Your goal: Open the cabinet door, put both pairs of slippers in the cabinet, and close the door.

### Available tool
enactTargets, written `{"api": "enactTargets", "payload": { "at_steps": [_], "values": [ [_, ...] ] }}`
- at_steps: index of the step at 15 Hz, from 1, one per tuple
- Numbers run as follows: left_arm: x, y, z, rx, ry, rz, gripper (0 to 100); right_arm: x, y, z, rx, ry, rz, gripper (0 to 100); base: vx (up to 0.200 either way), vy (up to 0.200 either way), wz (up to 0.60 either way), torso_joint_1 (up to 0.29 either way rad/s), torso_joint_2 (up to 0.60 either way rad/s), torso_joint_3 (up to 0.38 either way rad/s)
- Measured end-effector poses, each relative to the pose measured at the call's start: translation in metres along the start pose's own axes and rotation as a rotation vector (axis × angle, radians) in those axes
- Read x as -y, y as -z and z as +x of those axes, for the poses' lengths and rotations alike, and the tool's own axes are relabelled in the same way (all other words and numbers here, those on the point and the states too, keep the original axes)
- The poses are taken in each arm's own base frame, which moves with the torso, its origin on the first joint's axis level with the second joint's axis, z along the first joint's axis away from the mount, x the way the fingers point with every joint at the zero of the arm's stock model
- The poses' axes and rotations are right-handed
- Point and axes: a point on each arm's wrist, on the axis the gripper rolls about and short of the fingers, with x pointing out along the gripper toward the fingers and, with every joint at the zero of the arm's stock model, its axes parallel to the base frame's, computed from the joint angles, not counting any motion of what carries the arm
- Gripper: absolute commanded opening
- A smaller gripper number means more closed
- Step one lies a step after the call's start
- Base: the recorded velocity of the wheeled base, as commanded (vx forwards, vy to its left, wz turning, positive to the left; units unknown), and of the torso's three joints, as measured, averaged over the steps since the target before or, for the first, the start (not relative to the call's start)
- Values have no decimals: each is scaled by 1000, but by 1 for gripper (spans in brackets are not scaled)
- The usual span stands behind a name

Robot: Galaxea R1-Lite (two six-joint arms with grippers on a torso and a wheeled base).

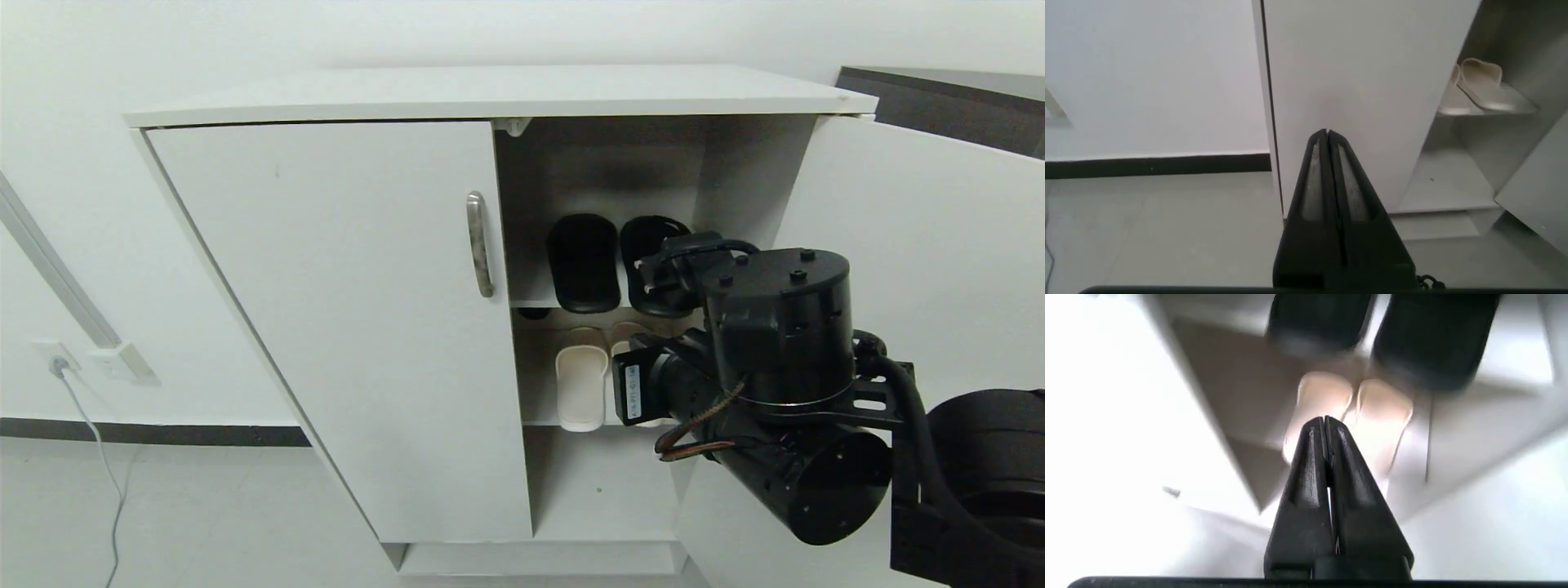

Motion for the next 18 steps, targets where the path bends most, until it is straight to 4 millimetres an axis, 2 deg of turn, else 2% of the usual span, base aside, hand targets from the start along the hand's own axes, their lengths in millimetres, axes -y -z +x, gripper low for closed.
{"api": "enactTargets", "payload": {
  "at_steps": [8,11,18],
  "values": [
    [0,0,0,0,0,-1,0,0,3,1,46,-11,-2,0,-200,0,0,3,3,2],
    [0,0,0,0,0,-1,0,4,10,5,61,-12,-42,0,-200,0,0,4,2,2],
    [0,0,0,0,-1,-1,0,5,24,13,24,-10,-72,0,0,0,0,0,0,0]
  ]
}}
